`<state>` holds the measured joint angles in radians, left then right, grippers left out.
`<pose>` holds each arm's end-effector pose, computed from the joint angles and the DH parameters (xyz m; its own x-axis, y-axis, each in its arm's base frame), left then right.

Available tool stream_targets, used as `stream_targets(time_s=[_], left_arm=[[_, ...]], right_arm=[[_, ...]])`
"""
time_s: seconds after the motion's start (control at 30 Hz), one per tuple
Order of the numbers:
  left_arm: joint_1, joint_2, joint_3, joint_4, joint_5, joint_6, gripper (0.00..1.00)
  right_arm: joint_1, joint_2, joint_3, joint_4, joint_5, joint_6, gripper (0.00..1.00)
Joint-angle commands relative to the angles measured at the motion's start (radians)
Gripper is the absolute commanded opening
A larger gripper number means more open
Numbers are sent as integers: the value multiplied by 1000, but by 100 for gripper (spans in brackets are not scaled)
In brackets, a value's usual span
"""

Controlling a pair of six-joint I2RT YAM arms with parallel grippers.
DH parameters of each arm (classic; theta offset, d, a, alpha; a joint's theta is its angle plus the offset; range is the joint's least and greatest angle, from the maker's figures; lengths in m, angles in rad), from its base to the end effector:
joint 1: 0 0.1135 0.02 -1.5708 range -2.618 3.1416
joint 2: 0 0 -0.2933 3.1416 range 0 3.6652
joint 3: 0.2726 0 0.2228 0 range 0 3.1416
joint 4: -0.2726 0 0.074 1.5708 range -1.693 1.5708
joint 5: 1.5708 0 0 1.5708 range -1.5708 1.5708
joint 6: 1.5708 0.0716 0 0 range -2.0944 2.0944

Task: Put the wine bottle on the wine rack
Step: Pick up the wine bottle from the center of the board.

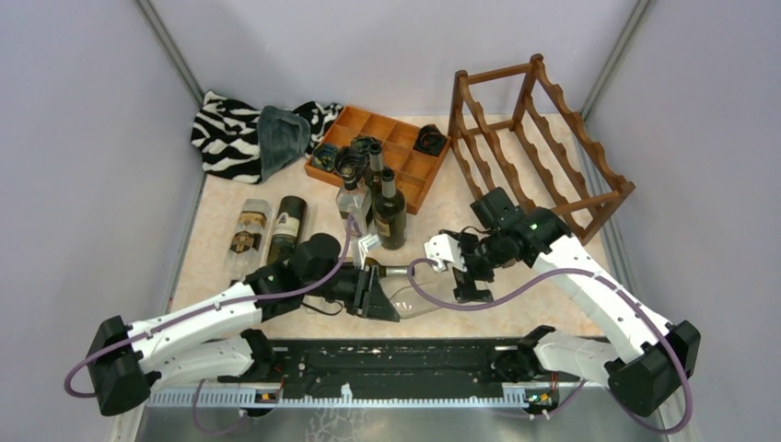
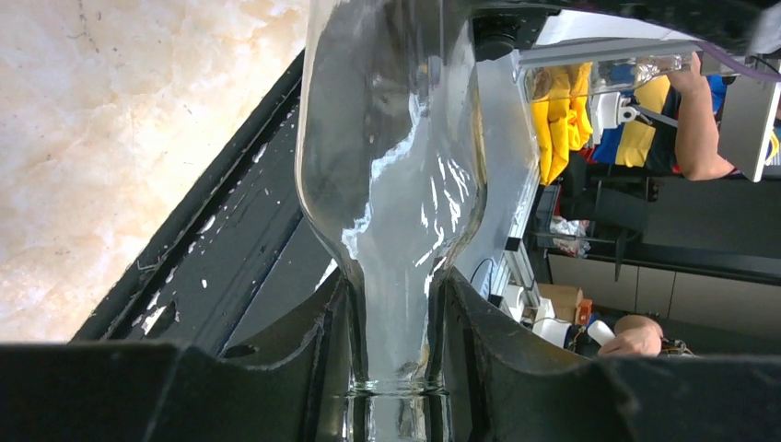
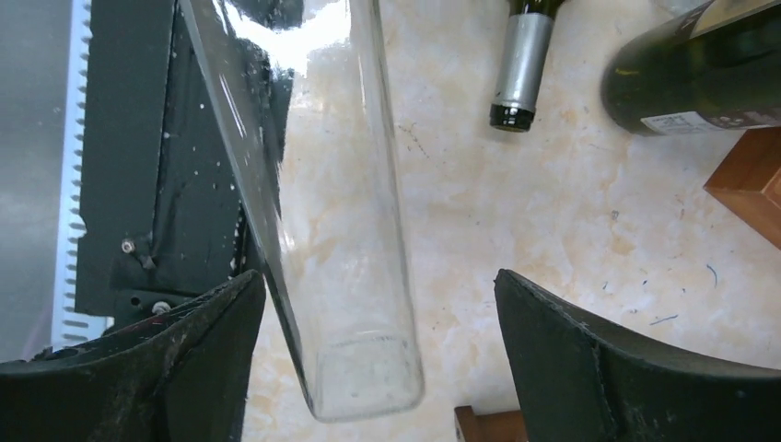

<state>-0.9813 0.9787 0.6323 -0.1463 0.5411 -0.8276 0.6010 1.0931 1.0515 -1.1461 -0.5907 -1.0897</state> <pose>0.0793 -0.1849 0.2764 -0.8883 0.1929 -0.4168 0.4592 0.3567 -0.8136 0.1028 0.1188 0.3012 0.2145 -0.7456 -0.6309 -0.9749 -0.2024 -0.0923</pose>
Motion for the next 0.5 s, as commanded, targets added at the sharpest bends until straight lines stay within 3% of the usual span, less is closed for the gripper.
stream_targets(time_s=[0.0,0.3,0.47], left_arm=[[8,-48,-28,125,16,-33,0],[10,-55,-55,195,1,-51,0],[12,-51,-76,236,-9,-76,0]], right_arm=[[9,-53,68,-4,-57,85,94],[-128,-65,212,-42,-256,157,94],[-146,-52,173,-23,-282,185,94]])
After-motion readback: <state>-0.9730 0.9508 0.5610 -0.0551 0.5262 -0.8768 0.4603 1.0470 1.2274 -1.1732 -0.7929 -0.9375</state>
